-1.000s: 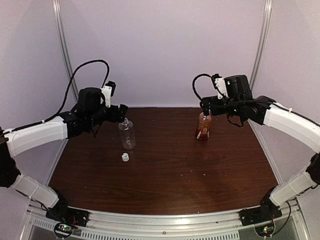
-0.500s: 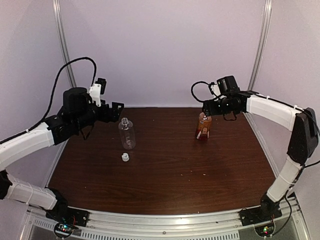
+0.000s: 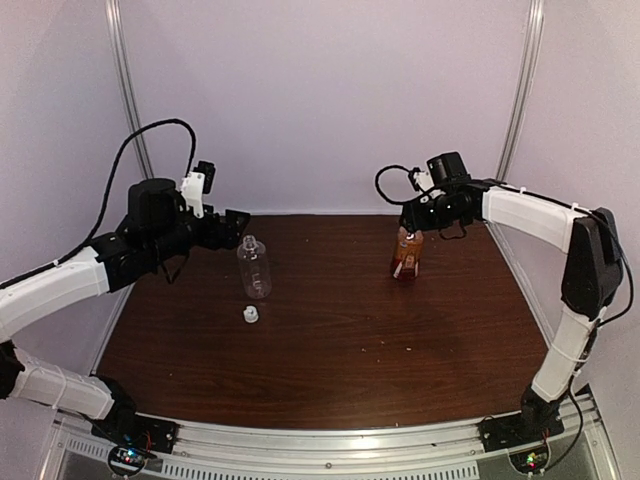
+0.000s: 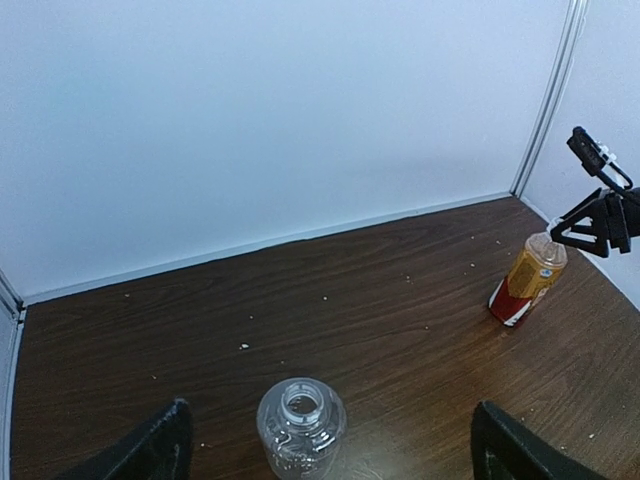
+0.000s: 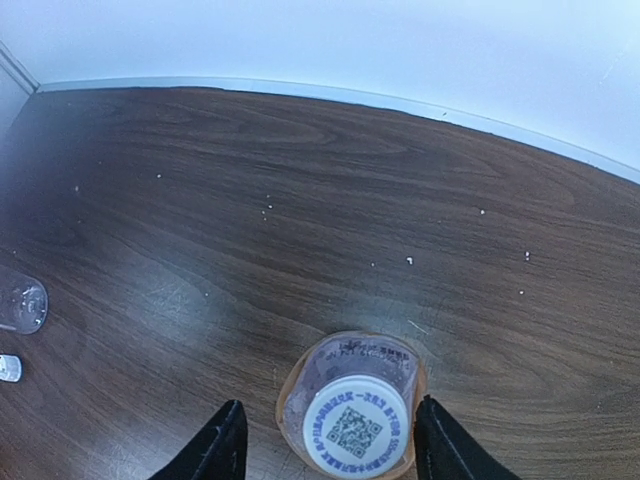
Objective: Unscrew the bottle caps
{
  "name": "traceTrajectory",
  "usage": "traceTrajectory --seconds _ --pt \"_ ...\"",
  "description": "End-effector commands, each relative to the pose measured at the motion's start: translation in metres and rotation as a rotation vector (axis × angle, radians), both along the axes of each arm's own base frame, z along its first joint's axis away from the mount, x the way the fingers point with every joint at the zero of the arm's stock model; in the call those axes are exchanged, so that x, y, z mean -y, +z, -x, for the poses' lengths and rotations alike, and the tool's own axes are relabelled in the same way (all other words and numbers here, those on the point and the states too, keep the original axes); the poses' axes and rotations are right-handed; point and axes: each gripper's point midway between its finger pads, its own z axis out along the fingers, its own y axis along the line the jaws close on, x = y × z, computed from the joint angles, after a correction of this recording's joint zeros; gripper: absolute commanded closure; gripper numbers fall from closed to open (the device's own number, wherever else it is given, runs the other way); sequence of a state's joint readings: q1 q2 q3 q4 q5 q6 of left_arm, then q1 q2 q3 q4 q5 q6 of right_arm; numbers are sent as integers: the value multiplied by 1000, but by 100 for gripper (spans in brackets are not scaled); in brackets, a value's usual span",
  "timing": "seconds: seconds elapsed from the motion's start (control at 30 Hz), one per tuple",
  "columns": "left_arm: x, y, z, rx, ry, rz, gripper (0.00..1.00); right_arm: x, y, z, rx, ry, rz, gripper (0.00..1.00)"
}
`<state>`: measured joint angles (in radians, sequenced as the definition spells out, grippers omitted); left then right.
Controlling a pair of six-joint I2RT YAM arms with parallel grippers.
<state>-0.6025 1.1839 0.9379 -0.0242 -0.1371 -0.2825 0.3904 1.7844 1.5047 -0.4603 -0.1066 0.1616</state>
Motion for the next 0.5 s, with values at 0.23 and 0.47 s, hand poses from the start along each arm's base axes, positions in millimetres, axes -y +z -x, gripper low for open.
traceTrajectory --seconds 0.23,0.47 --pt "-1 8 1 24 -8 30 2 3 -4 -11 -19 -15 9 46" --pt "1 6 0 17 -12 31 2 4 -6 -12 -19 -11 16 56"
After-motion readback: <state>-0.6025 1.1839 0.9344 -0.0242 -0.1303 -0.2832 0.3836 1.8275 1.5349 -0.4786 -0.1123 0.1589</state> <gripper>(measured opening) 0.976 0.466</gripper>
